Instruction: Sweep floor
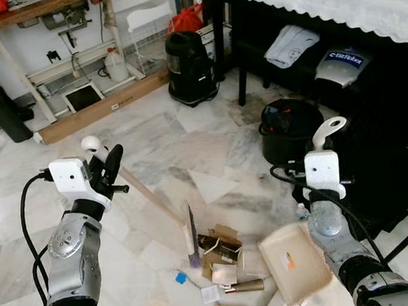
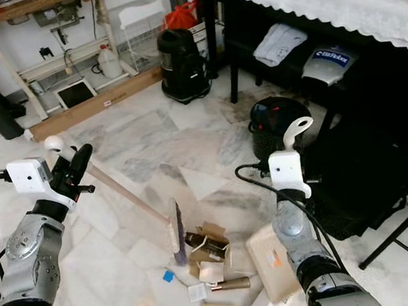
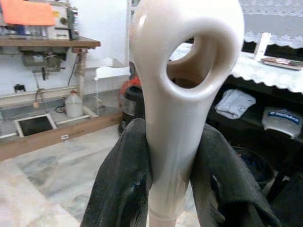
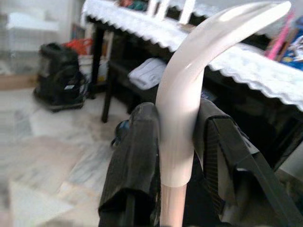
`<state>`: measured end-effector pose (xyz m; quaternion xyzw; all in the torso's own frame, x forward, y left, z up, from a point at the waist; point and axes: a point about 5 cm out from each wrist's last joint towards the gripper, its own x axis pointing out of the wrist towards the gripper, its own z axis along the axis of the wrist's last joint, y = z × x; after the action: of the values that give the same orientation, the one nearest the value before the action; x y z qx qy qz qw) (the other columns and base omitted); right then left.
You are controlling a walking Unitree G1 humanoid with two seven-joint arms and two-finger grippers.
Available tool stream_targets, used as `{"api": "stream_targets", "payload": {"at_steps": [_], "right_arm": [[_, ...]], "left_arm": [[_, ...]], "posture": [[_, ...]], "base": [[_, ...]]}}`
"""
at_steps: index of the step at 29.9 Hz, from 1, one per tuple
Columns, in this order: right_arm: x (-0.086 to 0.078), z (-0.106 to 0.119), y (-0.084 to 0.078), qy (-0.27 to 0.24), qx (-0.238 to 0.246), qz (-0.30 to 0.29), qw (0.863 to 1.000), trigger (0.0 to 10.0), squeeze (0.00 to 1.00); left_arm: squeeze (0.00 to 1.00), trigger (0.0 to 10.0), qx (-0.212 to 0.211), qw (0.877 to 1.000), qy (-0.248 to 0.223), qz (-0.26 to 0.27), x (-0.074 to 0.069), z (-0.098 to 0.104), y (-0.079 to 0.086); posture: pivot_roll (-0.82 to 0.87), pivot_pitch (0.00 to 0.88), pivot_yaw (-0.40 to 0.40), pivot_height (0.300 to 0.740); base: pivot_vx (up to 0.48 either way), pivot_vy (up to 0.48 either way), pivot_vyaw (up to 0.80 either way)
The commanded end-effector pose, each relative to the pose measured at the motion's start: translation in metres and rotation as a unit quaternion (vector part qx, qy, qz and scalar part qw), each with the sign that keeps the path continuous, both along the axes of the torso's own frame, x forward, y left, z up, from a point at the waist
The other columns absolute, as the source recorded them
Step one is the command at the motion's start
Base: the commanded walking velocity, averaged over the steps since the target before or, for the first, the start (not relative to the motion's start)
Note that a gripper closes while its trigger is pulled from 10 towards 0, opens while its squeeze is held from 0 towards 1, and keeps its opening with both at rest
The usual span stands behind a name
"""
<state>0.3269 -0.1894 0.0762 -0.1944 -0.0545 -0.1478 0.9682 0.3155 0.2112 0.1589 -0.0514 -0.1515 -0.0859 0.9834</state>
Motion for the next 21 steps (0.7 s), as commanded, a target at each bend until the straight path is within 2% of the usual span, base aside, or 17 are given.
{"api": "stream_targets", "payload": {"at_steps": [1, 3, 8, 10, 13, 15, 17, 18, 20, 21], "right_arm": [[-0.005, -0.01, 0.003, 0.019, -0.004, 0.001, 1.0, 10.0, 0.0], [-0.011, -0.017, 0.003, 0.028, -0.004, -0.001, 1.0, 10.0, 0.0], [-0.014, -0.02, 0.002, 0.032, -0.004, -0.004, 0.999, 10.0, 0.0], [-0.017, -0.022, 0.0, 0.033, -0.007, -0.007, 0.999, 10.0, 0.0], [-0.019, -0.022, -0.002, 0.03, -0.009, -0.009, 0.999, 10.0, 0.0], [-0.02, -0.024, -0.004, 0.028, -0.016, -0.015, 0.999, 10.0, 0.0], [-0.02, -0.024, -0.005, 0.027, -0.017, -0.016, 0.999, 10.0, 0.0], [-0.021, -0.024, -0.006, 0.026, -0.018, -0.017, 0.999, 10.0, 0.0], [-0.022, -0.024, -0.007, 0.025, -0.019, -0.018, 0.999, 10.0, 0.0], [-0.023, -0.024, -0.009, 0.024, -0.019, -0.019, 0.999, 10.0, 0.0]], "left_arm": [[0.0, 10.0, 0.013, 0.999, -0.03, 0.008, -0.001, 0.014, 0.005], [0.0, 10.0, 0.018, 1.0, -0.021, 0.007, -0.004, 0.012, 0.006], [0.0, 10.0, 0.026, 1.0, -0.009, 0.011, -0.004, 0.008, 0.009], [0.0, 10.0, 0.039, 0.998, 0.017, 0.046, 0.007, -0.001, 0.022], [0.0, 10.0, 0.056, 0.996, 0.034, 0.064, 0.017, -0.007, 0.026], [0.0, 10.0, 0.093, 0.991, 0.068, 0.067, 0.024, -0.02, 0.021], [0.0, 10.0, 0.104, 0.989, 0.079, 0.065, 0.025, -0.024, 0.02], [0.0, 10.0, 0.122, 0.986, 0.096, 0.06, 0.026, -0.03, 0.017], [0.0, 10.0, 0.126, 0.985, 0.11, 0.05, 0.025, -0.036, 0.012], [0.0, 10.0, 0.116, 0.985, 0.126, 0.032, 0.024, -0.046, 0.003]], "posture": [[0.11, 0.1, 0.074, 0.74], [0.12, 0.115, 0.085, 0.74], [0.12, 0.124, 0.09, 0.74], [0.11, 0.139, 0.098, 0.74], [0.1, 0.15, 0.101, 0.74], [0.09, 0.158, 0.104, 0.74], [0.09, 0.158, 0.104, 0.74], [0.07, 0.168, 0.106, 0.74], [0.07, 0.172, 0.106, 0.74], [0.07, 0.18, 0.105, 0.74]], "base": [[0.0, 0.0, 0.0], [0.0, 0.0, 0.0], [0.0, 0.0, 0.0], [0.0, 0.0, 0.0], [0.0, 0.0, 0.0], [0.0, 0.0, 0.0], [0.0, 0.0, 0.0], [0.0, 0.0, 0.0], [0.0, 0.0, 0.0], [0.0, 0.0, 0.0]]}}
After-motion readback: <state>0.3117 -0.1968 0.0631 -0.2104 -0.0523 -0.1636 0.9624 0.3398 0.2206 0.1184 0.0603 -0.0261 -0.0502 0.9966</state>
